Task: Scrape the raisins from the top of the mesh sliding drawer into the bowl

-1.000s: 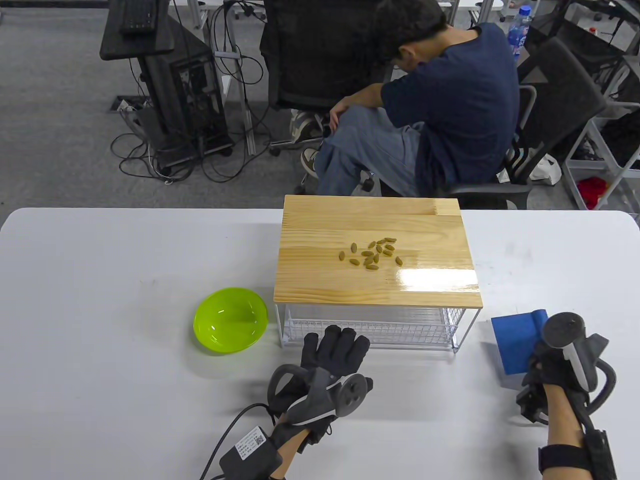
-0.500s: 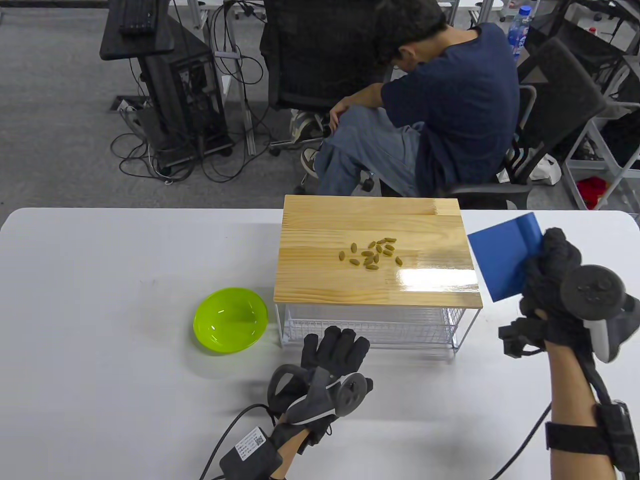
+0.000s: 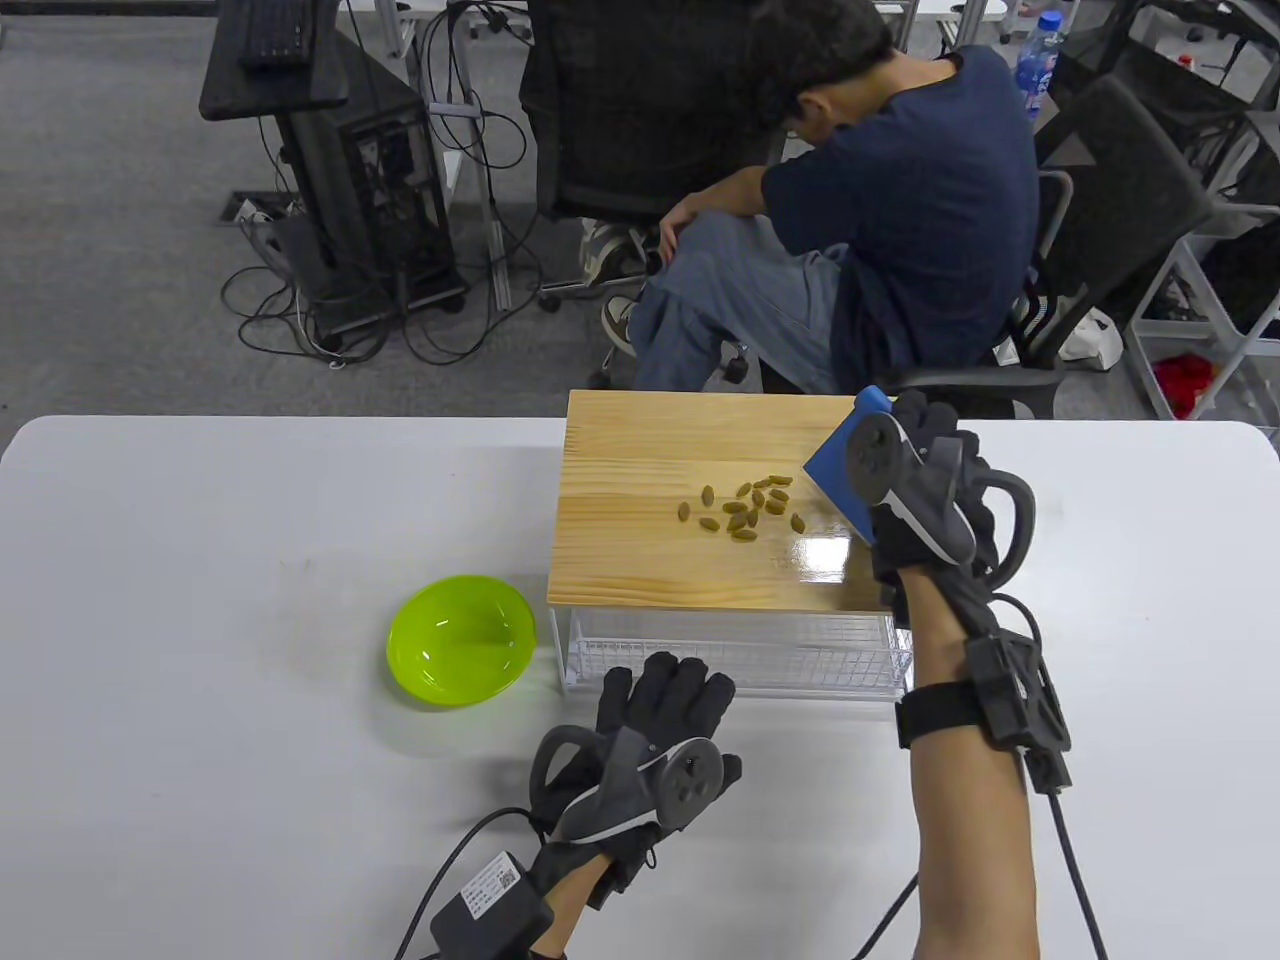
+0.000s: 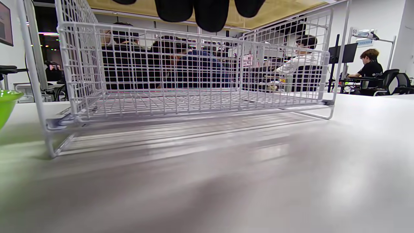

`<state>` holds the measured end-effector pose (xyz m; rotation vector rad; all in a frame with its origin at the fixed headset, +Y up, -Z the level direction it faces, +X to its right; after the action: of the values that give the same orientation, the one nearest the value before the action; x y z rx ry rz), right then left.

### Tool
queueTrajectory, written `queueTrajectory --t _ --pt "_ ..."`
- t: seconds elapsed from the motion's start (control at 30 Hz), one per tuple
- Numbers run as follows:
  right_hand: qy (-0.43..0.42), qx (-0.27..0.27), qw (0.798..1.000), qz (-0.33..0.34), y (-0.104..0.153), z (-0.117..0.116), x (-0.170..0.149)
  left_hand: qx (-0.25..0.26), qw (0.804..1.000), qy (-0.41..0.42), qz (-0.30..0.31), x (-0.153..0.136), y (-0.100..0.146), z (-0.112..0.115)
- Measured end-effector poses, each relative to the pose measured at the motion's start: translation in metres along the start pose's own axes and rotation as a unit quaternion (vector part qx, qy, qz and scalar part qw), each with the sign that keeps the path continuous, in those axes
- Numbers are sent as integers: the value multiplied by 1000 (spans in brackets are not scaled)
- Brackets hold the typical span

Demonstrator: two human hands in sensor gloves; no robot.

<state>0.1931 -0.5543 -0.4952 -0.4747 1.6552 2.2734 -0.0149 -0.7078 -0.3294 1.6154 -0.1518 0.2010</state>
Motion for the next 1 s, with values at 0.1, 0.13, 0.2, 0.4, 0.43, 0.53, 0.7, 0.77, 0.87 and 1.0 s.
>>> queueTrajectory --t 0.1,0.13,0.2,0.4,0.43,0.53,0.7,0.77,0.87,1.0 --pt "-10 7 1000 9 -3 -3 9 -2 1000 -3 4 2 0 1" --pt "-22 16 999 22 -3 -4 13 -4 1000 -1 4 2 0 1" --pt "-31 27 998 43 -1 -4 20 -6 1000 1 5 2 -1 2" --pt "-52 33 994 88 10 0 23 -9 1000 2 3 1 -2 3" --pt "-60 32 993 100 14 0 23 -10 1000 1 3 1 -2 3" --pt "-58 16 991 123 23 4 26 -11 1000 -6 6 3 -2 4" --pt "-69 13 985 159 34 8 28 -5 1000 -4 7 4 -2 4" --pt "-71 9 983 169 38 8 28 -8 1000 -7 7 3 -2 4" --pt "-79 5 978 192 46 11 28 -12 1000 -8 4 1 -3 5" --pt "-84 -6 972 221 56 14 31 -23 1000 -10 6 0 -5 8"
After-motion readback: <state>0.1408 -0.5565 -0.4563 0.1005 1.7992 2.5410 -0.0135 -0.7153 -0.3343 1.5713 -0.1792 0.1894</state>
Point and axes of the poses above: the tracker on the back of each hand, its own x axis roughly to the thumb side, its own y axis roughly from the fingertips to the wrist, z = x × y, the point moved 4 cm from there along -y, roughly from the wrist to the fingertips, and after that the axes turned 14 degrees about -z, right-handed, at the moved point
